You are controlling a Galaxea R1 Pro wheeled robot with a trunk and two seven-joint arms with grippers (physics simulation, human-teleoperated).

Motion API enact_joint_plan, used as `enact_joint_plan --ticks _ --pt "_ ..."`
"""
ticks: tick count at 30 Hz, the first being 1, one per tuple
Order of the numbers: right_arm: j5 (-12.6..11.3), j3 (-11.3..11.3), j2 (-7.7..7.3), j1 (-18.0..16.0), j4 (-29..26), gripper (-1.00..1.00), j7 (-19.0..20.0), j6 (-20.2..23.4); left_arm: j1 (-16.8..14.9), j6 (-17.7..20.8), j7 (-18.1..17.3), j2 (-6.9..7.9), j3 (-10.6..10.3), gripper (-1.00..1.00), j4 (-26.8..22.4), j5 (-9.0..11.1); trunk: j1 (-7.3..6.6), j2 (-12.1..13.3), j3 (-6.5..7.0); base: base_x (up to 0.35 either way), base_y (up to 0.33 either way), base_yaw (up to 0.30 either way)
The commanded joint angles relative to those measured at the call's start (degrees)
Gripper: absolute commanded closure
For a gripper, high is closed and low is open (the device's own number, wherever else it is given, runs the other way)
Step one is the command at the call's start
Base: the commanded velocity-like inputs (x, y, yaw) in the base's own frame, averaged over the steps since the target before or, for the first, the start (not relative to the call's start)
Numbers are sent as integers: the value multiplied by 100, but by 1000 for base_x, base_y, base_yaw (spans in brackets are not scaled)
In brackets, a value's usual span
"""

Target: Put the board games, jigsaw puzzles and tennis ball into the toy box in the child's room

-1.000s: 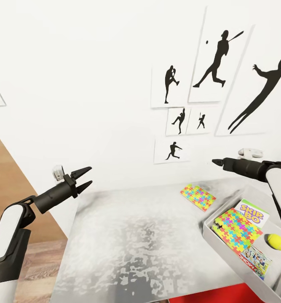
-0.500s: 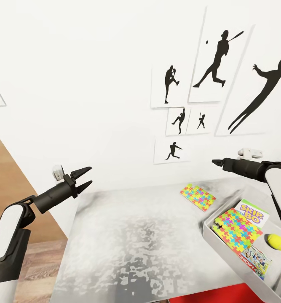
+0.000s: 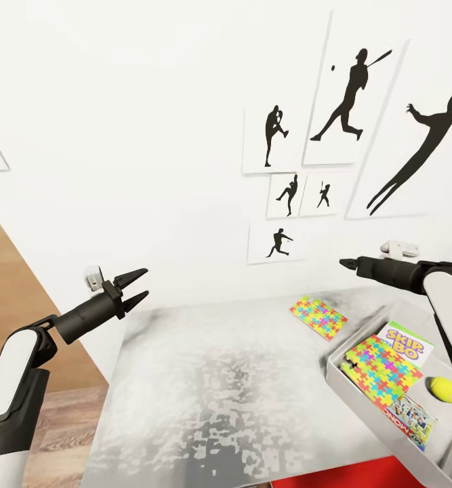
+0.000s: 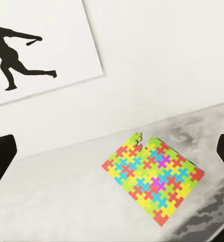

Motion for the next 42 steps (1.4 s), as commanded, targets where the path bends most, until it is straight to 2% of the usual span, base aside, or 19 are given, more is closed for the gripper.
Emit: enact_joint_plan --ticks 1,9,13,16,17,20,21,23,24,28,29,34,42 --pt "-59 2 -2 -7 -4 -100 -57 16 -6 26 3 0 6 -100 -1 5 3 -12 -12 0 0 0" --pt "-49 25 100 0 40 -100 -91 16 -7 26 11 -1 5 -100 14 -7 3 -12 -12 0 0 0" --pt "-42 43 139 -50 380 -100 -111 16 -11 26 23 -1 7 -100 27 -14 3 -12 -12 0 0 0" --pt "-29 80 257 -351 1149 -100 -122 16 -8 26 23 1 12 -100 36 -6 3 -12 -12 0 0 0" --pt "-29 80 257 -351 1149 -100 -122 16 -8 26 23 1 12 -100 36 -6 3 -12 -12 0 0 0" --pt "-1 182 472 -928 2240 -100 -117 16 -7 26 16 20 35 -100 40 5 3 -12 -12 0 0 0" --pt "-1 182 472 -928 2240 -100 -117 16 -7 26 16 20 35 -100 40 5 3 -12 -12 0 0 0" --pt "19 293 591 -1311 2950 -100 -110 16 -3 26 11 33 49 -100 42 7 3 -12 -12 0 0 0" --pt "19 293 591 -1311 2950 -100 -110 16 -3 26 11 33 49 -100 42 7 3 -12 -12 0 0 0" --pt "49 642 727 -1817 3885 -100 -93 16 0 26 12 50 69 -100 49 3 3 -12 -12 0 0 0" --pt "49 642 727 -1817 3885 -100 -93 16 0 26 12 50 69 -100 49 3 3 -12 -12 0 0 0" --pt "67 994 801 -2065 4334 -100 -90 16 2 26 15 57 74 -100 52 0 3 -12 -17 0 0 0" --pt "72 1126 831 -2154 4523 -100 -68 -6 3 26 19 58 73 -100 53 -4 3 -12 -64 0 0 0"
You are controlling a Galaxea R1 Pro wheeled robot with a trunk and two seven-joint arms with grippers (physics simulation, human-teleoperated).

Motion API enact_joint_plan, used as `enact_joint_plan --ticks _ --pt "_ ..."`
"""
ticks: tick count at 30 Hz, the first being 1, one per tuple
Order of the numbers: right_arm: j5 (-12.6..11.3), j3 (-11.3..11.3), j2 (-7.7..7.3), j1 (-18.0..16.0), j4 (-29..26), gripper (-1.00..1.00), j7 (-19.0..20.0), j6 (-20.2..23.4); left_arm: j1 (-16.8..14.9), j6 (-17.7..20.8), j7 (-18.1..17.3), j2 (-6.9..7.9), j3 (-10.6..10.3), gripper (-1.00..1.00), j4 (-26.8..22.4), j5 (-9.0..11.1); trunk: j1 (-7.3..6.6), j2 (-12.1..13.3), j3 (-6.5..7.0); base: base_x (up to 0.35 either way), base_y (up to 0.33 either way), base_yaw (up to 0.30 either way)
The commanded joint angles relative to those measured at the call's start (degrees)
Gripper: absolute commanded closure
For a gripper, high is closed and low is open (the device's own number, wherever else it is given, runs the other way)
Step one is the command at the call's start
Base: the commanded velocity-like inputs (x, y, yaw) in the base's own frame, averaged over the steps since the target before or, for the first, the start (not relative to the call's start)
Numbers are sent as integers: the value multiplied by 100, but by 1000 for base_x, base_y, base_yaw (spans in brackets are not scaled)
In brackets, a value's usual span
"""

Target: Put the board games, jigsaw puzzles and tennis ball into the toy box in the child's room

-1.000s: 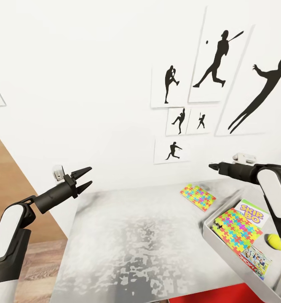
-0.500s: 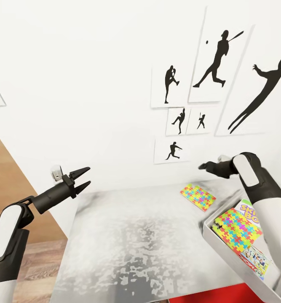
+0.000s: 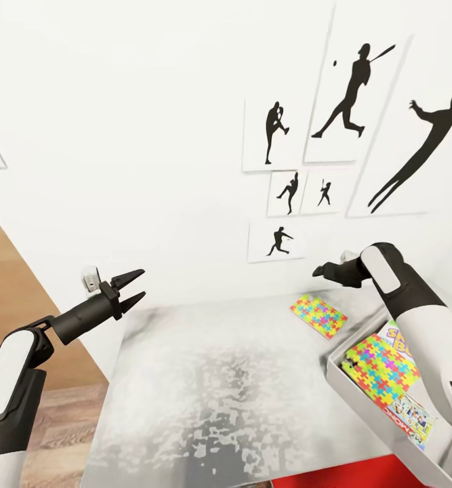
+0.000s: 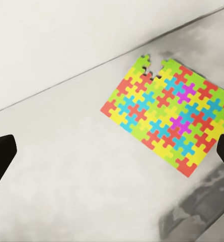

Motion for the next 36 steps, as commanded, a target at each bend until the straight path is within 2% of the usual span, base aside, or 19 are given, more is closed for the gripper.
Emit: enact_joint_plan --ticks 1,13,27,36 --pt "-60 27 -7 -7 -4 -100 -54 6 -6 26 5 -1 6 -100 -2 8 3 -13 -20 0 0 0" --pt "-64 57 -23 -69 65 -100 -29 -12 -6 26 24 -6 -2 -100 -1 1 3 -13 -124 0 0 0" --pt "-62 65 -33 -557 249 -100 -43 -7 -6 26 47 -7 -9 -100 3 -5 3 -13 -253 0 0 0" --pt "-57 75 -20 -666 578 -100 -61 -13 -6 26 32 -7 -8 -100 6 -2 3 -13 -337 0 0 0"
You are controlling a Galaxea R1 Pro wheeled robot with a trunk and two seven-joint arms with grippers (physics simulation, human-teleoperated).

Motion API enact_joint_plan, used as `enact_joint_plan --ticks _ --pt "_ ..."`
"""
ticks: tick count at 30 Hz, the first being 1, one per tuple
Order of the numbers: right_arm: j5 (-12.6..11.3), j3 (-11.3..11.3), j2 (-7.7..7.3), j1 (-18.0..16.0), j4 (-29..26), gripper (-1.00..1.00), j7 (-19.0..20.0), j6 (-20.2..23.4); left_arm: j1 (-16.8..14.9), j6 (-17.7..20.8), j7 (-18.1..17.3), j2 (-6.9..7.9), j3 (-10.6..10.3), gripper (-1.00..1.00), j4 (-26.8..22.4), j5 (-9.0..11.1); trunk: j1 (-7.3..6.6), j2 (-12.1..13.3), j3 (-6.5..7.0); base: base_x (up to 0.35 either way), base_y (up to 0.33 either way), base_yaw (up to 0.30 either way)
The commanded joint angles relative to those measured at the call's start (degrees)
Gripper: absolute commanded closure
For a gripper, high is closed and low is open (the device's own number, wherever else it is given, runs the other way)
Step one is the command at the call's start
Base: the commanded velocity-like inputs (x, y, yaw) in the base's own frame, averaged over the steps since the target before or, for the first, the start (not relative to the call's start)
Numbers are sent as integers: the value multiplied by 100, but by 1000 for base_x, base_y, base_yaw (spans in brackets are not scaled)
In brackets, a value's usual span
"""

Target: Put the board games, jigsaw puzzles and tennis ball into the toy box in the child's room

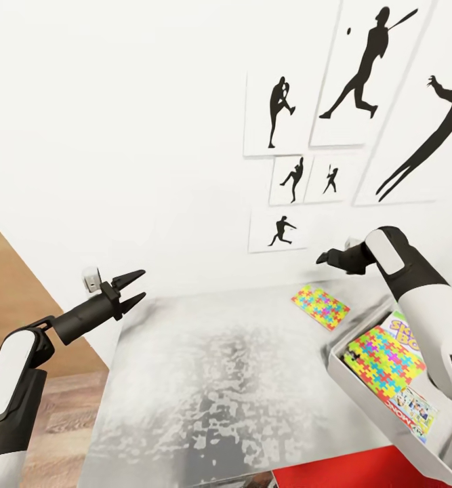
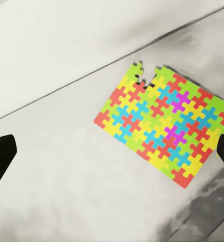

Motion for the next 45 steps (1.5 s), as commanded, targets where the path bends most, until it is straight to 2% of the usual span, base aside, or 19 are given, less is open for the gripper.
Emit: enact_joint_plan --ticks 1,10,18,32,40,45 --pt "-61 34 -6 -15 72 -100 -53 4 -5 26 0 1 7 -100 -2 14 3 -12 -21 0 0 0" --pt "-54 48 -4 -39 575 -100 -36 -226 -5 26 -29 2 17 -100 -4 37 3 -12 -104 0 0 0" --pt "-53 56 2 -44 771 -100 -16 -405 -5 26 -33 0 14 -100 -4 41 3 -12 -178 0 0 0" --pt "-37 59 -71 -33 696 -100 -10 -561 -8 26 -19 -4 -3 -100 20 22 3 -12 -301 0 0 0" --pt "-40 78 -98 0 476 -100 -1 -836 -7 26 -20 -8 -11 -100 34 19 3 -12 -324 0 0 0" --pt "-42 87 -97 4 441 -100 -5 -857 -8 26 -27 -11 -7 -100 36 35 3 -12 -326 0 0 0"
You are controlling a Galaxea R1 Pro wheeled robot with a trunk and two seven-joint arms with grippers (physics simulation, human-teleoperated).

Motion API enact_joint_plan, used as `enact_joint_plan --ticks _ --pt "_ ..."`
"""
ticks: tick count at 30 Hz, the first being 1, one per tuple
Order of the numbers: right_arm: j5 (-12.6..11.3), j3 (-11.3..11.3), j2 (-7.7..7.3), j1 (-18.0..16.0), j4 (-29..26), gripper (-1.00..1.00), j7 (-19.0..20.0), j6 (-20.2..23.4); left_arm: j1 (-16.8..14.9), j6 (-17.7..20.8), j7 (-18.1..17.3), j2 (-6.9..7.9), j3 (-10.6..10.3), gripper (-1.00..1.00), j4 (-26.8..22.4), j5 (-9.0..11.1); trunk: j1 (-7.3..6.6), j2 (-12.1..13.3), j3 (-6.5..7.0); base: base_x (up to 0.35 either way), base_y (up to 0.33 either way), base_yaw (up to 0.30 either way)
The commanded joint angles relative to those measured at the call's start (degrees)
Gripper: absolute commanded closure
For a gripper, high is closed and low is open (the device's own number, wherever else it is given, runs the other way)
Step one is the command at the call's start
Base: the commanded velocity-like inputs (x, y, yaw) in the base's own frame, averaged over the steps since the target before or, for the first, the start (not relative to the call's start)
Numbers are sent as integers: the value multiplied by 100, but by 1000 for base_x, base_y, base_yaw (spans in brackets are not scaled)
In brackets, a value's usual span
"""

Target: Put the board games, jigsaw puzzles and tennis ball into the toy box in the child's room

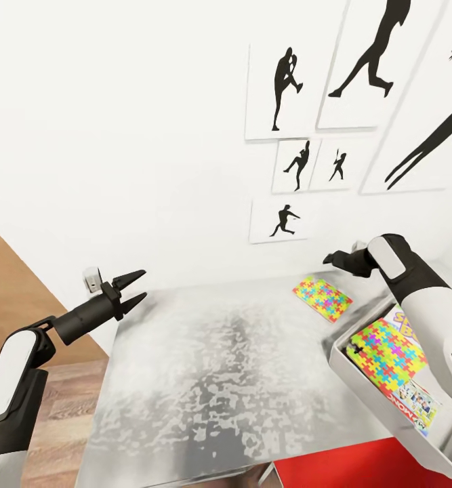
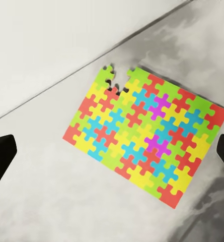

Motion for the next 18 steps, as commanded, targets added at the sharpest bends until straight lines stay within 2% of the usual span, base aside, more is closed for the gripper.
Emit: enact_joint_plan --ticks 1,18 --pt "-60 38 -8 -6 -6 -100 -49 6 -5 26 4 -1 6 -100 -2 5 3 -11 -11 0 0 0" --pt "-63 24 -35 -38 2 -100 -54 6 -4 26 -5 -8 23 -100 -3 25 3 -11 -98 0 0 0"
